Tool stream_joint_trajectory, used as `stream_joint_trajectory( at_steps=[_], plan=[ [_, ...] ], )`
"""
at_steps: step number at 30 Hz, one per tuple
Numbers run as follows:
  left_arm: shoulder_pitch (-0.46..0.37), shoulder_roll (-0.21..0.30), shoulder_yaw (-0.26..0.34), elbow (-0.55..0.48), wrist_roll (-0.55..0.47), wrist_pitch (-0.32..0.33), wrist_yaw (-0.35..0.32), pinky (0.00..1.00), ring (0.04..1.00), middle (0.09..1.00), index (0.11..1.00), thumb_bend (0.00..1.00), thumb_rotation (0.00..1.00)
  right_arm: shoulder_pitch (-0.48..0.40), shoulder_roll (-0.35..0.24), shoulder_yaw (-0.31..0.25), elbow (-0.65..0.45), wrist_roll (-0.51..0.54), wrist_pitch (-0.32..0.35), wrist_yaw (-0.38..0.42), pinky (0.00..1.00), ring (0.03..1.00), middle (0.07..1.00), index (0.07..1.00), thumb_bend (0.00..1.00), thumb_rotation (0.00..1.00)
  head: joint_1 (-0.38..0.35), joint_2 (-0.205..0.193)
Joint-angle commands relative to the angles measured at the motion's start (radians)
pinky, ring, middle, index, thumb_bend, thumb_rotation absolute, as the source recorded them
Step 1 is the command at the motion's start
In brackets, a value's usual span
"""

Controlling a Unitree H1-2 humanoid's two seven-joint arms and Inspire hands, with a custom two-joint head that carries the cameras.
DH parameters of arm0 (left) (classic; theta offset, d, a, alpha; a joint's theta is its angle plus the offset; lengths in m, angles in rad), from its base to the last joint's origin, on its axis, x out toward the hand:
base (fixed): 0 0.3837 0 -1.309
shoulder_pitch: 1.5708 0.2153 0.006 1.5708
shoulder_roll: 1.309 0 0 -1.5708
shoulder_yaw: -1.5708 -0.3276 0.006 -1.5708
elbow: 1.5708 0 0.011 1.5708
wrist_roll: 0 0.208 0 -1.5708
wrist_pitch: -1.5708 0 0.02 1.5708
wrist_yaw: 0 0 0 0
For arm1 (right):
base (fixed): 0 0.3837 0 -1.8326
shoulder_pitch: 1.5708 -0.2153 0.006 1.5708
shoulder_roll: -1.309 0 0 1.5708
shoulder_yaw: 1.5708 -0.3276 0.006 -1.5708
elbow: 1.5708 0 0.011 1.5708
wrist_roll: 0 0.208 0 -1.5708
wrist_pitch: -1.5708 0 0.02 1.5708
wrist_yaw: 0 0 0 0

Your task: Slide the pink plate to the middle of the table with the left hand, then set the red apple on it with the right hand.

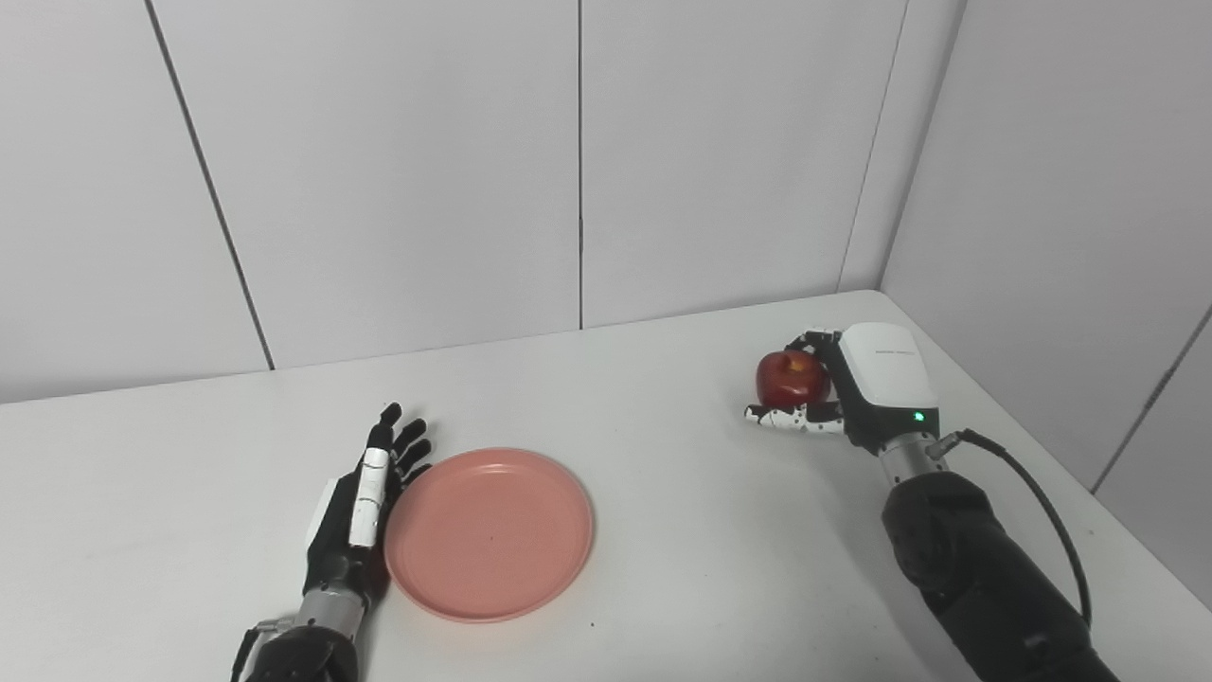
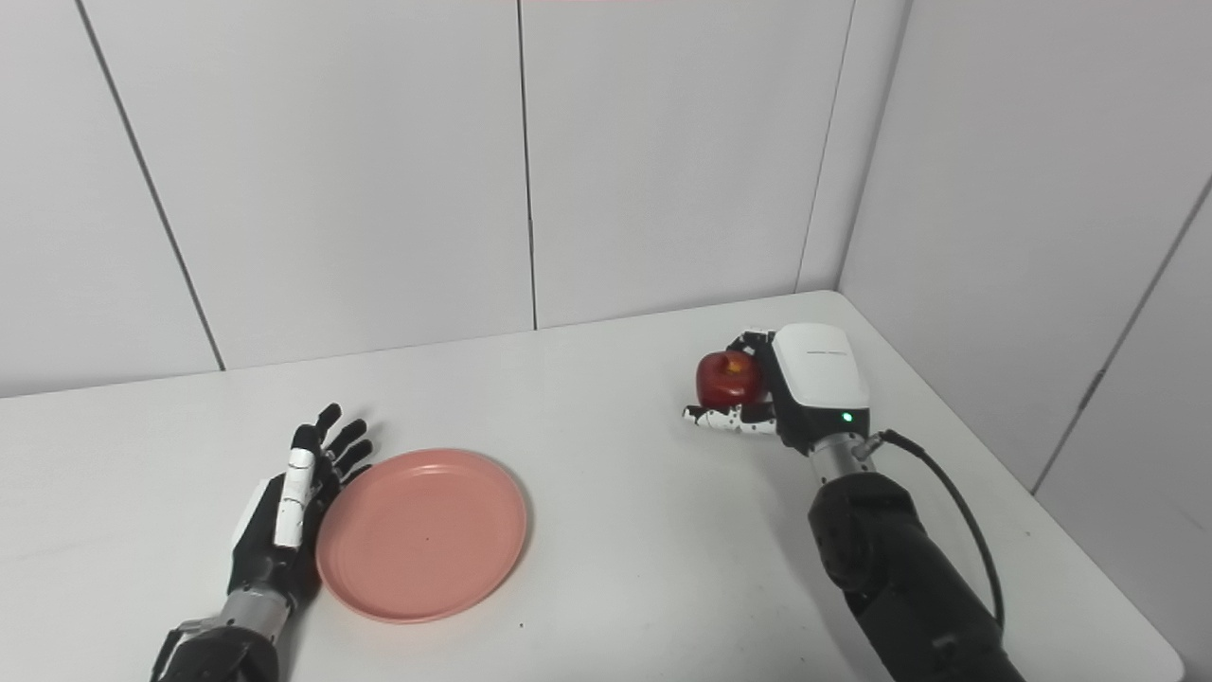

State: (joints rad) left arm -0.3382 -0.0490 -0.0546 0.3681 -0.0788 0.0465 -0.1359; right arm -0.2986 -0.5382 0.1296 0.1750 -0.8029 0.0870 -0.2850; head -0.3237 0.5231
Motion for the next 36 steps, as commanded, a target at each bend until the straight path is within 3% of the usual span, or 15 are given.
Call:
stream_joint_trajectory(
  at_steps=[1,10,17,27,36],
  plan=[
    [0.035,-0.002,-0.008,0.043,0.012,0.077,0.008,0.89,0.924,0.931,0.969,0.74,0.96,-0.066,-0.02,-0.001,-0.068,-0.011,-0.048,-0.004,0.12,0.169,0.255,0.473,0.48,0.18,0.005,0.002],
    [0.033,-0.009,-0.017,0.053,0.017,0.073,0.014,0.9,0.93,0.93,0.977,0.76,0.96,-0.125,0.012,0.031,-0.196,-0.035,-0.03,0.069,0.13,0.183,0.276,0.477,0.48,0.18,0.046,0.003],
    [0.031,-0.023,-0.024,0.059,0.021,0.068,0.027,0.91,0.925,0.918,0.968,0.78,0.95,-0.171,0.066,0.057,-0.231,-0.043,-0.036,0.106,0.13,0.184,0.279,0.476,0.48,0.18,0.097,0.008],
    [0.038,-0.063,-0.036,0.05,0.038,0.071,0.061,0.93,0.919,0.909,0.976,0.79,0.94,-0.213,0.146,0.133,-0.185,-0.058,-0.081,0.126,0.13,0.192,0.293,0.479,0.49,0.17,0.241,0.027],
    [0.036,-0.085,-0.041,0.066,0.04,0.071,0.08,0.93,0.933,0.917,0.994,0.78,0.94,-0.19,0.197,0.189,-0.12,-0.055,-0.153,0.117,0.14,0.194,0.289,0.476,0.48,0.17,0.297,0.027]
  ],
)
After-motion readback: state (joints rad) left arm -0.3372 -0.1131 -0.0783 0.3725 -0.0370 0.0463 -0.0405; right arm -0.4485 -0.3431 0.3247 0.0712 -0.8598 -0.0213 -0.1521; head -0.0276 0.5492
